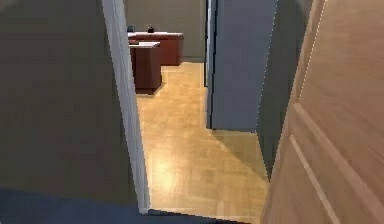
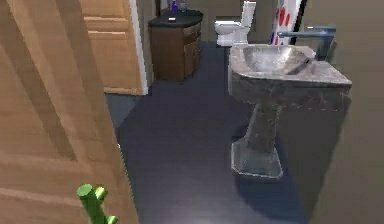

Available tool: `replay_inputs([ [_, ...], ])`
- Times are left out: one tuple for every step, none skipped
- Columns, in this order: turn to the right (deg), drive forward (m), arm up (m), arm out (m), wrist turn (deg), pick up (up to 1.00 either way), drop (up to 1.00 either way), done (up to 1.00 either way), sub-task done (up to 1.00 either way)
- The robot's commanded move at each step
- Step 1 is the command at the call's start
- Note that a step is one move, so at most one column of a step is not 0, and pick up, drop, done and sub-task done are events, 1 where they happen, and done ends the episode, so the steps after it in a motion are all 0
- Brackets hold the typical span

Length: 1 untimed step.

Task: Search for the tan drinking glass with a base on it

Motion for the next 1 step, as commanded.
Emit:
replay_inputs([
  [0.0,1.00,0.00,0.00,0.0,0.00,0.00,0.00,0.00],
])
